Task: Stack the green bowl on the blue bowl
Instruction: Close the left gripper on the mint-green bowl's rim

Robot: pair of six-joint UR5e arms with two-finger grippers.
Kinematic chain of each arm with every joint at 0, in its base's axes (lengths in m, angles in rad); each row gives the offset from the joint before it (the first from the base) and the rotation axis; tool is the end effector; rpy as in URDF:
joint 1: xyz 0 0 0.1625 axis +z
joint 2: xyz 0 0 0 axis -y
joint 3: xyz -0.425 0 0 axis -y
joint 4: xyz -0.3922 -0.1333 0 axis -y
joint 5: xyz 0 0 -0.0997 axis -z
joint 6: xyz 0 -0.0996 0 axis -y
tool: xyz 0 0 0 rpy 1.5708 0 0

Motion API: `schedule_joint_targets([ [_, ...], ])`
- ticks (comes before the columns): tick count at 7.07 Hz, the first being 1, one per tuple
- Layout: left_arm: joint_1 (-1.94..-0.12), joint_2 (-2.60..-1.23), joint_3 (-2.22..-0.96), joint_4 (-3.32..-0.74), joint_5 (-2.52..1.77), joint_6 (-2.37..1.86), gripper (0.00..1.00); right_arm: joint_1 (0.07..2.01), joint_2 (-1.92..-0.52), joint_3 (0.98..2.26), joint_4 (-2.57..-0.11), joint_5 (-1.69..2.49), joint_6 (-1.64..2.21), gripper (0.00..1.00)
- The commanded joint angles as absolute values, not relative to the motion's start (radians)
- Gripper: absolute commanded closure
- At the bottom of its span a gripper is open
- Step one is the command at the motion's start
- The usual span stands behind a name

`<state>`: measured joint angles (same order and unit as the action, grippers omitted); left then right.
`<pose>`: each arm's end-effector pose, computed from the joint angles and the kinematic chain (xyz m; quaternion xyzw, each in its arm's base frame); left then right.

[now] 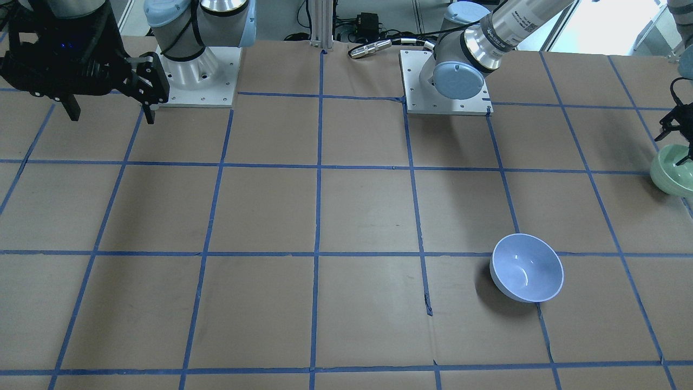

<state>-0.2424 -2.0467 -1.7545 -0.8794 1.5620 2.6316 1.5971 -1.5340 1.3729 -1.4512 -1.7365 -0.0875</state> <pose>0.5575 -0.2761 0.2036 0.6064 0.7950 0.0023 0.0163 0.1302 -0.5032 0.5561 0.0549 -0.9948 0.0181 0.0833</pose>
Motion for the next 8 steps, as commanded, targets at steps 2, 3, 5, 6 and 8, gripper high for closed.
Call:
schedule_joint_targets([
  [2,-0.242,-2.051,-1.756,-0.874,1.568,2.632,1.0,1.597,-1.534,1.373,-1.451,-1.736,-0.087,0.0],
  [3,-0.242,-2.051,-1.758,-0.874,1.569,2.634,1.0,1.598,-1.534,1.373,-1.451,-1.736,-0.087,0.0],
  [5,-0.242,-2.045,-1.756,-0.876,1.575,2.635,1.0,1.598,-1.534,1.373,-1.451,-1.736,-0.087,0.0],
  [6,-0.242,-2.034,-1.758,-0.877,1.578,2.635,1.0,1.598,-1.534,1.373,-1.451,-1.736,-0.087,0.0],
  [8,-0.242,-2.031,-1.759,-0.879,1.591,2.634,1.0,1.598,-1.534,1.373,-1.451,-1.736,-0.087,0.0],
])
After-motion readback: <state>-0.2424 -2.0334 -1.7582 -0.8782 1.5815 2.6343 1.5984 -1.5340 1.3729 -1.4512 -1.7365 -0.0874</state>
